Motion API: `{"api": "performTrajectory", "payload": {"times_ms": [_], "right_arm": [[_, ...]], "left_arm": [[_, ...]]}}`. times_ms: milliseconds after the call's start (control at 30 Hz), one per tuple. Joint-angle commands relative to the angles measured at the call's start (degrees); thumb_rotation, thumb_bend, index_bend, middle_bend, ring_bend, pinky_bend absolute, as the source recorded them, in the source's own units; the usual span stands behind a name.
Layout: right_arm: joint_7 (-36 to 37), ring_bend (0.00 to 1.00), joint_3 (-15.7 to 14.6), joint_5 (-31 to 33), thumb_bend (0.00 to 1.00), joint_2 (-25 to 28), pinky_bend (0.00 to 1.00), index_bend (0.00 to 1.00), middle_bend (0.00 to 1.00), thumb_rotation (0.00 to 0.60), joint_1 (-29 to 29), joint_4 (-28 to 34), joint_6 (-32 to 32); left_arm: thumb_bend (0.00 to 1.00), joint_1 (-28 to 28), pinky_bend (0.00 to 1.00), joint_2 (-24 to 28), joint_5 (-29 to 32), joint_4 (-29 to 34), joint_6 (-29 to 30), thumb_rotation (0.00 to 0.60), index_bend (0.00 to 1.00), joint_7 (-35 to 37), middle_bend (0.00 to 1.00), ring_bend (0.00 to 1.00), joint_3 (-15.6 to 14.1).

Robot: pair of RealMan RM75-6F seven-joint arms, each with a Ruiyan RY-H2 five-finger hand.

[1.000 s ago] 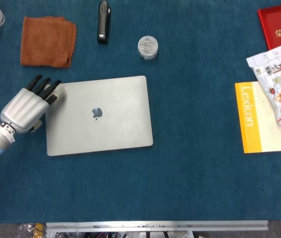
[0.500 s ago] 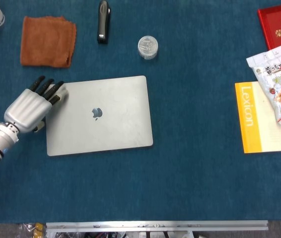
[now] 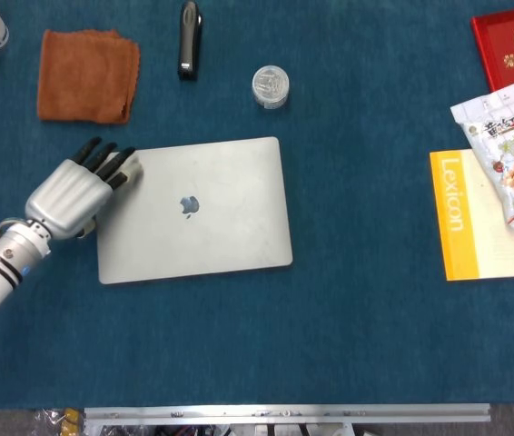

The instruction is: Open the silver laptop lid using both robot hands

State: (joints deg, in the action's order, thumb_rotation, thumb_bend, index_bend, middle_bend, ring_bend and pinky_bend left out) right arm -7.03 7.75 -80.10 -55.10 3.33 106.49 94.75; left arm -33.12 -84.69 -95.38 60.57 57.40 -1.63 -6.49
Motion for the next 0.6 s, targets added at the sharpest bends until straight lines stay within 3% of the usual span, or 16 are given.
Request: {"api": "performTrajectory", "payload": {"times_ms": [33,600], "right_arm": [[0.32,0.01,0.06,0.11,0.29,0.1,0.06,0.0,0.07,0.6,0.12,-0.11,0.09],[2.52,0.01,-0.08,-0.33,0.29,0.3,0.06,0.0,0.07,0.6,0.04,-1.23,-0.74]], "left_arm": [[0.23,-0.3,0.0,-0.23,-0.14,0.22,-0.01,0.6,0.0,-0.08,0.0,0.0,0.05],[0.23,-1.42,0.0,0.57,0.26,3.49,0.94,0.6,0.0,-2.13,0.0,0.0,0.89]]}}
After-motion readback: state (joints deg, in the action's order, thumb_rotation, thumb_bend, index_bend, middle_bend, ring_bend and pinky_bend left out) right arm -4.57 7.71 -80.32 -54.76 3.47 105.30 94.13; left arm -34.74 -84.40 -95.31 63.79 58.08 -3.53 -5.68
